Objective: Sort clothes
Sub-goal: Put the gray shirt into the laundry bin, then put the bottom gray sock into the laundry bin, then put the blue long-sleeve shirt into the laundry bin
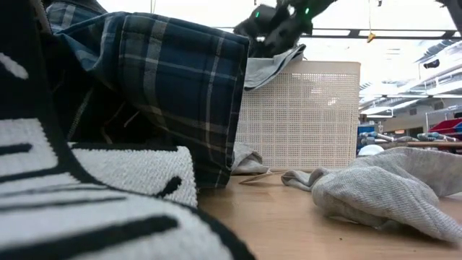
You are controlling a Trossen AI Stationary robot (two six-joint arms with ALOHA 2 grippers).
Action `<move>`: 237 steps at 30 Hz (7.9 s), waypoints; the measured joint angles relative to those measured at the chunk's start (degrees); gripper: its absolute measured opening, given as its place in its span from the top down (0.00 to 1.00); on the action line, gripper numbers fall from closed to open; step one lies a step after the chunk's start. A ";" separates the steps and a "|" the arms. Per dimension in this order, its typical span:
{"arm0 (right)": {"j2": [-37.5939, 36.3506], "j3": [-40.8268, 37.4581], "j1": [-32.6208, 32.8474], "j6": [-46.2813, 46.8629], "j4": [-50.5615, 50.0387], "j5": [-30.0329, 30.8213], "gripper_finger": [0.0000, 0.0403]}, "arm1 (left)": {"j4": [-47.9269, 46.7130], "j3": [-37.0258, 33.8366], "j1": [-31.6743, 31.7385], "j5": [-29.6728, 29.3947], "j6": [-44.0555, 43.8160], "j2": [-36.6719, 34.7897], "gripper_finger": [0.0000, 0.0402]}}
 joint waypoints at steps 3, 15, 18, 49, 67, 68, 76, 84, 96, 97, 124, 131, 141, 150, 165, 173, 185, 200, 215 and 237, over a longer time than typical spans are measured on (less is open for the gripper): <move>3.94 -2.58 0.10 0.69 -0.04 0.02 0.72 | -0.14 0.01 0.00 -0.02 -0.01 0.02 0.78; 16.77 -3.25 -1.14 -3.33 -7.13 5.51 0.72 | -0.04 0.00 -0.01 -0.04 -1.40 0.00 0.78; 15.33 -3.52 -1.24 -3.35 -6.15 6.35 0.72 | -0.11 0.00 0.00 0.26 -1.58 0.00 0.78; -18.10 -3.58 -1.72 -13.75 -16.59 62.27 0.88 | -3.10 0.00 -0.01 3.18 -1.45 0.02 0.78; -29.30 -3.58 -0.10 -14.02 -23.83 40.33 0.99 | -1.43 0.02 0.01 4.05 -2.84 0.01 0.78; -31.12 -3.58 1.06 -12.43 -25.09 37.91 0.99 | -1.43 0.00 0.00 4.04 -2.49 0.02 0.78; -41.44 -4.71 22.05 3.49 -29.16 34.40 1.00 | -2.63 0.00 0.01 3.84 0.82 0.02 0.78; -40.18 -23.40 42.70 19.26 -19.12 35.65 0.95 | -1.94 0.00 0.01 3.85 6.24 0.02 0.78; -23.83 -43.61 50.01 25.98 20.16 31.12 0.73 | -0.15 0.01 -0.01 13.09 19.63 0.01 0.78; -21.58 -43.62 50.00 24.73 21.67 31.16 0.71 | 0.02 0.00 -0.01 13.09 20.22 0.02 0.78; -12.34 -12.29 39.31 -9.83 -3.94 35.08 1.00 | 2.50 0.02 0.01 16.20 16.52 0.02 0.78; -15.77 5.60 31.21 -31.43 -3.13 52.46 1.00 | 3.85 0.02 -0.01 15.98 16.30 0.02 0.78; -14.59 11.06 11.83 -37.20 3.13 48.67 0.99 | 6.61 0.02 0.01 12.38 9.15 0.00 0.78; -13.39 6.21 2.52 -28.65 1.84 33.75 0.80 | 8.65 0.02 0.01 6.85 7.36 0.00 0.76; -15.62 6.19 3.84 -26.31 -7.28 21.21 0.44 | 6.87 0.02 0.01 11.25 7.36 0.00 0.40; -15.91 6.19 12.93 -15.96 -24.61 19.88 0.44 | 5.45 0.02 0.01 25.78 6.32 0.00 0.44; -15.91 6.19 39.98 12.76 -29.72 40.77 0.44 | -9.47 0.02 -0.01 35.88 7.86 0.57 0.51; -15.80 -11.71 68.35 58.57 -26.34 56.97 0.44 | -11.85 0.17 0.74 31.89 9.32 21.96 0.53; -18.51 -39.34 71.58 51.82 6.54 52.23 0.44 | -27.12 22.24 7.02 24.53 1.89 14.53 0.99; -41.39 -61.11 71.51 36.31 25.54 52.75 0.44 | -10.24 80.42 32.82 16.12 43.99 36.87 1.00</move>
